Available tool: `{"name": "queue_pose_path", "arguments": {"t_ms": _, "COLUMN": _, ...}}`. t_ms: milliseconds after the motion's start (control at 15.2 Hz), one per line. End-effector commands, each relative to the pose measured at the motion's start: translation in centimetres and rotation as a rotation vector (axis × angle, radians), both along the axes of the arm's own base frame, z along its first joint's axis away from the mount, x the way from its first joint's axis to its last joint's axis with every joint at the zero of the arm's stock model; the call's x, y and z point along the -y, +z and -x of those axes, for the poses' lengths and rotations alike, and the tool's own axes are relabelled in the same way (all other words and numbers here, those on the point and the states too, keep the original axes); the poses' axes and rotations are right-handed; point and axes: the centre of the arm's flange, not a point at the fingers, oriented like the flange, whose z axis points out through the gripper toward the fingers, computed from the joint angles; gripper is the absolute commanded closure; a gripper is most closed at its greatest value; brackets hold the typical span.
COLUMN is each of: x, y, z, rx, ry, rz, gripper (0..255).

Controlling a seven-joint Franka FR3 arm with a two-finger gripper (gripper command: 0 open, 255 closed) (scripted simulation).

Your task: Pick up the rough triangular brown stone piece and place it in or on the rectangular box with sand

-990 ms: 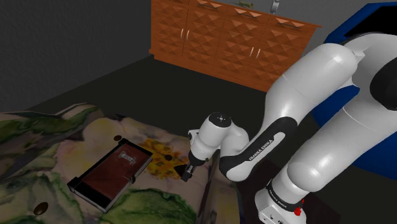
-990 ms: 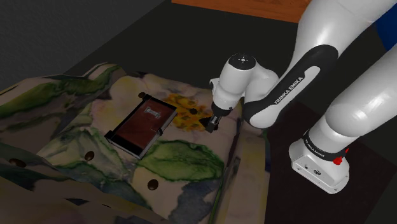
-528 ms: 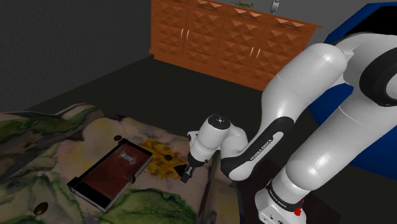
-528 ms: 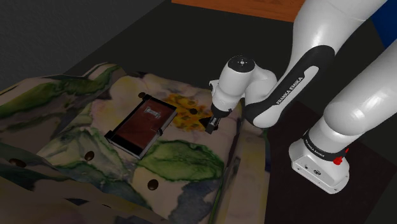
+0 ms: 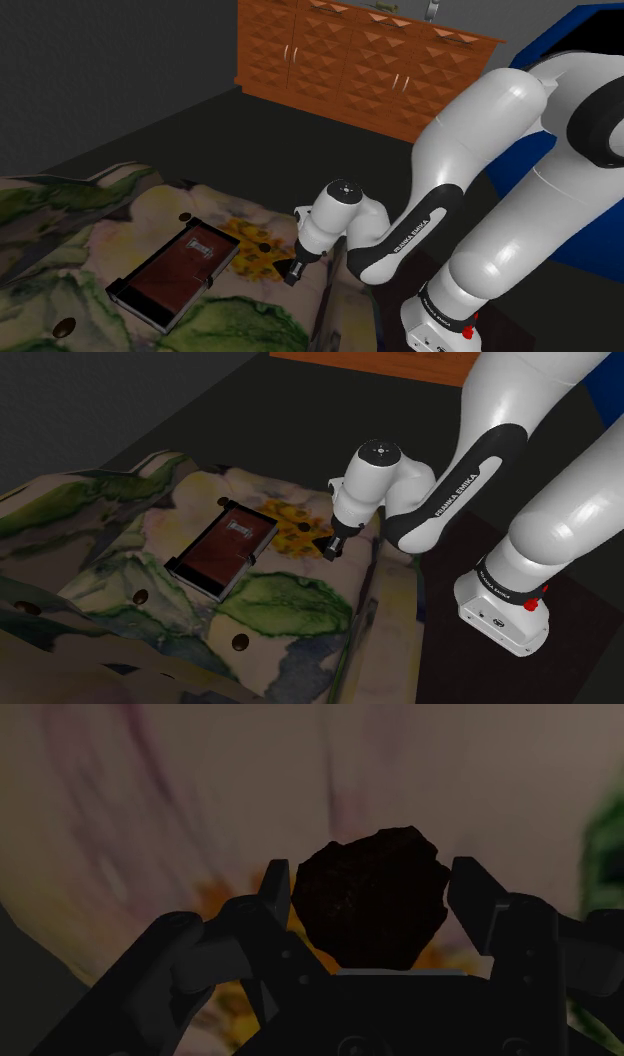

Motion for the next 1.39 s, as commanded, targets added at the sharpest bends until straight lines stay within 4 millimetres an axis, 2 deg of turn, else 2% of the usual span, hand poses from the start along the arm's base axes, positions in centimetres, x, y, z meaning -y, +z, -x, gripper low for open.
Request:
{"name": "queue_pose_path", "arguments": {"t_ms": 0, "x": 0.2, "y": -0.1, "z": -0.1, "rx": -0.005, "ry": -0.008, "rz": 0.000, "gripper": 255}}
{"name": "queue_pose_path", "arguments": {"t_ms": 132, "x": 0.2, "y": -0.1, "z": -0.1, "rx": -0.005, "ry": -0.008, "rz": 0.000, "gripper": 255}}
{"name": "queue_pose_path", "arguments": {"t_ms": 1320, "x": 0.2, "y": 9.4, "z": -0.1, "rx": -0.005, "ry": -0.008, "rz": 0.000, "gripper": 255}}
